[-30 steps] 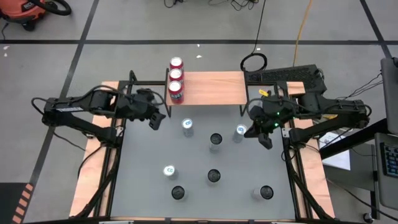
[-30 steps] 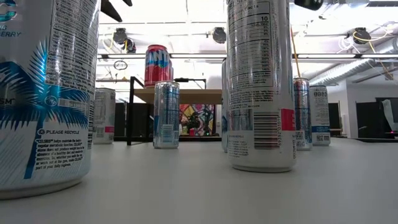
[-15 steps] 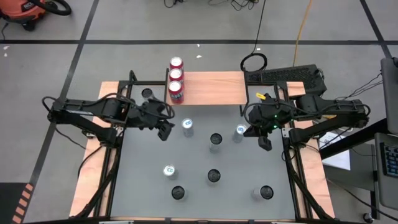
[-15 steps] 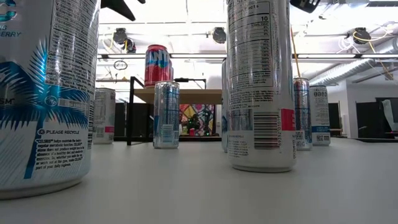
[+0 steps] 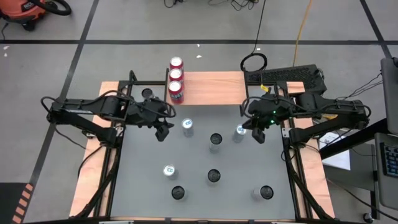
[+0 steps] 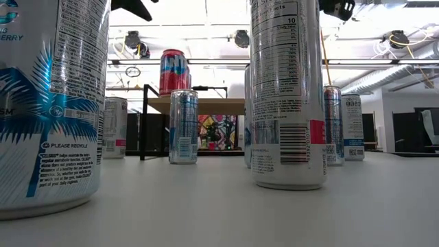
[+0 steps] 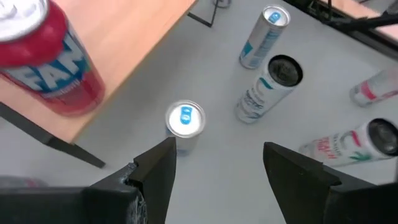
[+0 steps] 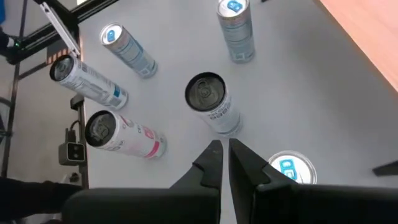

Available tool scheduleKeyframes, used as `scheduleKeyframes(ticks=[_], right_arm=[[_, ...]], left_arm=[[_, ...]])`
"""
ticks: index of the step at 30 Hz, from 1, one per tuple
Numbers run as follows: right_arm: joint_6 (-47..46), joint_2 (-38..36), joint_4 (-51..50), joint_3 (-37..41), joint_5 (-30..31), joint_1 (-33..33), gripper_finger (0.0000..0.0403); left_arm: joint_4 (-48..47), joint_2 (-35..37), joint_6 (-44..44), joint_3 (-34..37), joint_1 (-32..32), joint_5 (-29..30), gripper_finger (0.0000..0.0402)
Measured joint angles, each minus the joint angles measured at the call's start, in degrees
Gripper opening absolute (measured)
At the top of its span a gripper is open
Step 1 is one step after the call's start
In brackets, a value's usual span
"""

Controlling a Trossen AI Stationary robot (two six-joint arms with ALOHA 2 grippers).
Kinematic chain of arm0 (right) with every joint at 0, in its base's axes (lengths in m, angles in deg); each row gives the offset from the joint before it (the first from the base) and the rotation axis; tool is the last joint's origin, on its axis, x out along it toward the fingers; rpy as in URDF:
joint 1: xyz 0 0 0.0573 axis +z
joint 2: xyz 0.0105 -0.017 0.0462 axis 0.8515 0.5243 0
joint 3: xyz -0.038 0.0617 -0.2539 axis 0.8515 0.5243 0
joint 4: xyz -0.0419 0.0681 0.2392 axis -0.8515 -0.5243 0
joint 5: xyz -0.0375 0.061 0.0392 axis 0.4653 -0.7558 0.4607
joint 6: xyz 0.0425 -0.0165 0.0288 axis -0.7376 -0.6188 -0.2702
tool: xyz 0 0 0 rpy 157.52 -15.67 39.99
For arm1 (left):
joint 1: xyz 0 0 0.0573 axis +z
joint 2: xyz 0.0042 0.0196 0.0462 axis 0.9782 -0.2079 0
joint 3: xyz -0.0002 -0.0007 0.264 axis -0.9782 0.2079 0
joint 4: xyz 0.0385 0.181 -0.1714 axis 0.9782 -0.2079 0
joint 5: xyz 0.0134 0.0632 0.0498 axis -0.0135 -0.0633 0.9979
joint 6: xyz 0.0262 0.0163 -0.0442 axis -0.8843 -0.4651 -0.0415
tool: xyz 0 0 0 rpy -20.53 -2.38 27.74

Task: Place canned beverage on shelf
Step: Put the top right blue soda can on the shelf

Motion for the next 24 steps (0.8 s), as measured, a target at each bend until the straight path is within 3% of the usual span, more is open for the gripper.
scheduleKeyframes(ticks=[8, 17, 21, 24], right_arm=[[-2.0, 0.1, -1.4, 0.0, 0.5, 0.0, 0.0017], [1.8, 1.1, -8.8, 0.8, 10.9, 0.0, 0.0117], [-0.1, -1.9, -1.1, 8.6, 13.2, 0.0, 0.0151], [-3.6, -4.4, 7.5, 15.4, 10.1, 0.0, 0.0167]], left_arm=[[2.1, 0.0, -7.0, 0.0, 3.8, -3.2, 0.0239], [8.0, 0.0, -4.8, 0.0, 3.8, -9.2, 0.0239], [8.3, 0.0, -2.6, 0.0, 3.8, -10.1, 0.0239], [7.1, 0.0, -0.6, 0.0, 3.5, -10.1, 0.0239]])
